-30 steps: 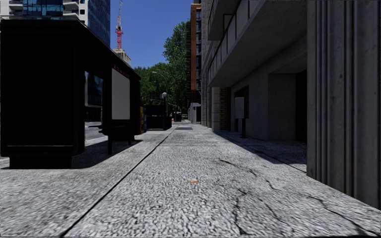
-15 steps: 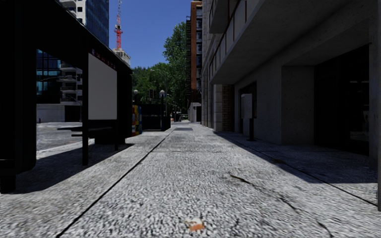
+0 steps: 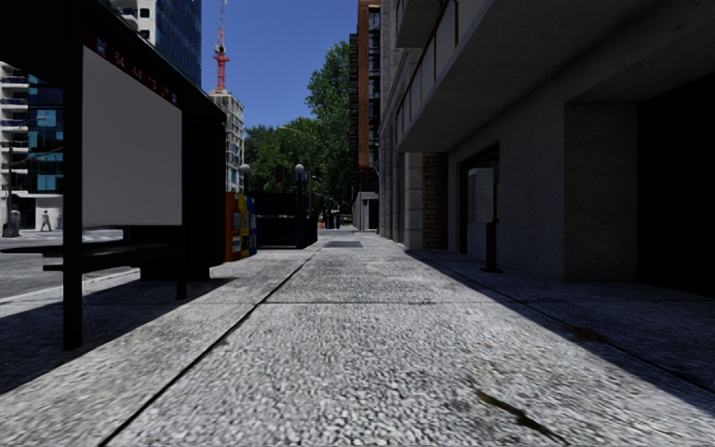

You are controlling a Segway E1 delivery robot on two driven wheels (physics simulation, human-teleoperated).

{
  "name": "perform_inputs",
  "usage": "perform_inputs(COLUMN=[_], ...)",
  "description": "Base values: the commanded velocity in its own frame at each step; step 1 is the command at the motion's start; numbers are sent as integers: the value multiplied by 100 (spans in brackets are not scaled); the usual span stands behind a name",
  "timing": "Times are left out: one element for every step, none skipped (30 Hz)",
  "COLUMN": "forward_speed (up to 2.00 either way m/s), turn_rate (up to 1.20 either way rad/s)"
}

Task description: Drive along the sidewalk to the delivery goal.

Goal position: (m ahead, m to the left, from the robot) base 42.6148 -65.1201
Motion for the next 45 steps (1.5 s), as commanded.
perform_inputs(forward_speed=[200,200,200,200,200,200,200,200,200,200,200,200,200,200,200,200,200,200,200,200,200,200,200,200,200,200,200,200,200,200,200,200,200,200,200,200,200,200,200,200,200,200,200,200,200], turn_rate=[0,0,0,0,0,0,0,0,0,0,0,0,0,0,0,0,0,0,0,0,0,0,0,0,0,0,0,0,0,0,0,0,0,0,0,0,0,0,0,0,0,0,0,0,0])
